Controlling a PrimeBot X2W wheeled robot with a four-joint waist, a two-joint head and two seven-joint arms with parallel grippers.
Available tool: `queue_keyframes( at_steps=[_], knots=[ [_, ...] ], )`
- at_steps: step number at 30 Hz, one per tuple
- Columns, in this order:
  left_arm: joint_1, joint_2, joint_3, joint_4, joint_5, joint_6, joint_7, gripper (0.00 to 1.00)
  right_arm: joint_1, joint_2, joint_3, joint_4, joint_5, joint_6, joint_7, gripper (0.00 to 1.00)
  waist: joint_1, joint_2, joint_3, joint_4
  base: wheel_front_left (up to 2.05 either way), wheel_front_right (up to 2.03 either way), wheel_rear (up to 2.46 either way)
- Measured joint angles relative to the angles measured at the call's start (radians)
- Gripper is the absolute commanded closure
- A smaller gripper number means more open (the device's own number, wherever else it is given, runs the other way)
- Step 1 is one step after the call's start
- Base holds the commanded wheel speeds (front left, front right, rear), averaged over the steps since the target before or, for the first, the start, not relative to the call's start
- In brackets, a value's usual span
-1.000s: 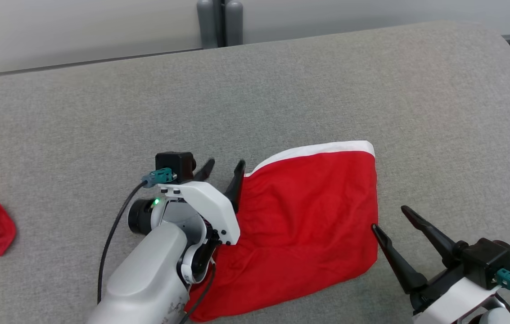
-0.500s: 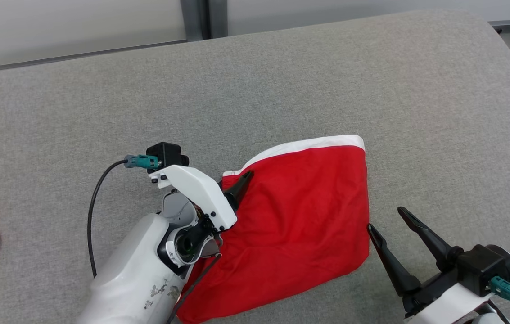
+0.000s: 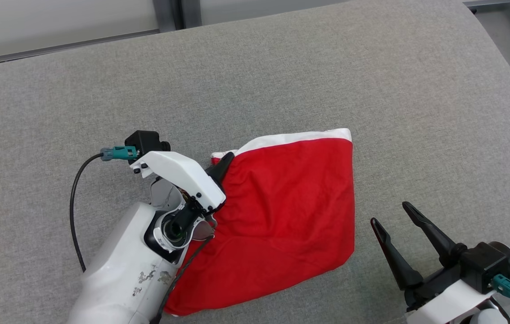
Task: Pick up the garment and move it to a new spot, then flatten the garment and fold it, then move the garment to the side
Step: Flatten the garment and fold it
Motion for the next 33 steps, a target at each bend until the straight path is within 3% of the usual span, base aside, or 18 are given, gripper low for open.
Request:
queue_keyframes(
  at_steps=[4,9,12,16,25,26,27,28,29,30,31,33],
  knots=[
    [-0.011,0.001,-0.002,-0.015,0.003,-0.039,-0.051,1.00,-0.003,0.004,-0.001,0.005,-0.001,0.000,-0.007,0.00,0.0000,0.0000,0.001,-0.004,0.00,0.00,0.00],
    [-0.069,0.010,-0.071,-0.078,0.146,-0.176,-0.211,1.00,-0.006,0.011,0.002,0.015,-0.002,0.000,-0.013,0.00,0.0000,0.0000,-0.019,-0.003,0.00,0.00,0.00],
    [-0.122,0.020,-0.144,-0.139,0.273,-0.229,-0.328,1.00,-0.006,0.013,0.004,0.018,-0.002,0.000,-0.017,0.00,0.0000,0.0000,-0.032,0.005,0.00,0.00,0.00],
    [-0.116,0.038,-0.251,-0.195,0.361,-0.248,-0.377,1.00,-0.006,0.013,0.004,0.019,-0.002,0.000,-0.023,0.00,0.0000,0.0000,-0.047,0.025,0.00,0.00,0.00],
    [0.212,0.114,-0.380,-0.269,0.318,-0.249,-0.348,1.00,0.002,-0.003,-0.025,0.010,-0.002,0.000,-0.026,0.00,0.0000,0.0000,-0.038,0.072,0.00,0.00,0.00],
    [0.235,0.120,-0.386,-0.278,0.306,-0.248,-0.341,0.90,0.005,-0.006,-0.032,0.008,-0.002,0.000,-0.026,0.00,0.0000,0.0000,-0.035,0.077,0.00,0.00,0.00],
    [0.252,0.128,-0.396,-0.287,0.307,-0.248,-0.341,0.68,0.006,-0.007,-0.038,0.008,-0.002,0.000,-0.030,0.00,0.0000,0.0000,-0.031,0.083,0.00,0.00,0.00],
    [0.261,0.134,-0.403,-0.297,0.313,-0.248,-0.342,0.52,0.006,-0.009,-0.040,0.008,-0.002,0.000,-0.033,0.00,0.0000,0.0000,-0.027,0.089,0.00,0.00,0.00],
    [0.265,0.136,-0.408,-0.308,0.317,-0.248,-0.343,0.24,0.006,-0.009,-0.042,0.008,-0.004,0.000,-0.033,0.00,0.0000,0.0000,-0.024,0.095,0.00,0.00,0.00],
    [0.266,0.138,-0.413,-0.319,0.325,-0.248,-0.348,0.05,0.006,-0.009,-0.041,0.008,-0.005,0.000,-0.033,0.00,0.0000,0.0000,-0.022,0.101,0.00,0.00,0.00],
    [0.266,0.141,-0.419,-0.331,0.342,-0.244,-0.350,0.00,0.006,-0.008,-0.040,0.008,-0.005,0.000,-0.033,0.00,0.0000,0.0000,-0.021,0.106,0.00,0.00,0.00],
    [0.262,0.149,-0.428,-0.348,0.366,-0.233,-0.352,0.00,0.005,-0.006,-0.039,0.009,-0.007,0.000,-0.033,0.00,0.0000,0.0000,-0.021,0.114,0.00,0.00,0.00]
  ],
)
